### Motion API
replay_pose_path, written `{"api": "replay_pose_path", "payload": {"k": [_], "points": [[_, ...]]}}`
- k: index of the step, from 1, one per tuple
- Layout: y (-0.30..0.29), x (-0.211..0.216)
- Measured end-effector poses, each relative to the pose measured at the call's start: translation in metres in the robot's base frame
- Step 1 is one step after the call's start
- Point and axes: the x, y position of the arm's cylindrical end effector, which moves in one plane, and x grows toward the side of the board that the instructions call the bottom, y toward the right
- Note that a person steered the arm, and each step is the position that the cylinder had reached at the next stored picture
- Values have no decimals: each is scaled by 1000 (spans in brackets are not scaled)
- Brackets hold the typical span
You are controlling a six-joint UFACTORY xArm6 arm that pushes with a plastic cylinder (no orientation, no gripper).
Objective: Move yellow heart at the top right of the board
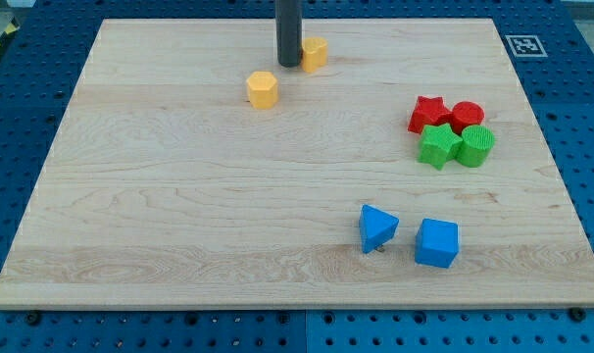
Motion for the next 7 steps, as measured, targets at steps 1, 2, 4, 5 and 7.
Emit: {"api": "replay_pose_path", "payload": {"k": [1,2,4,5,7], "points": [[24,8],[26,-15],[26,-37],[51,-37],[103,-33]]}}
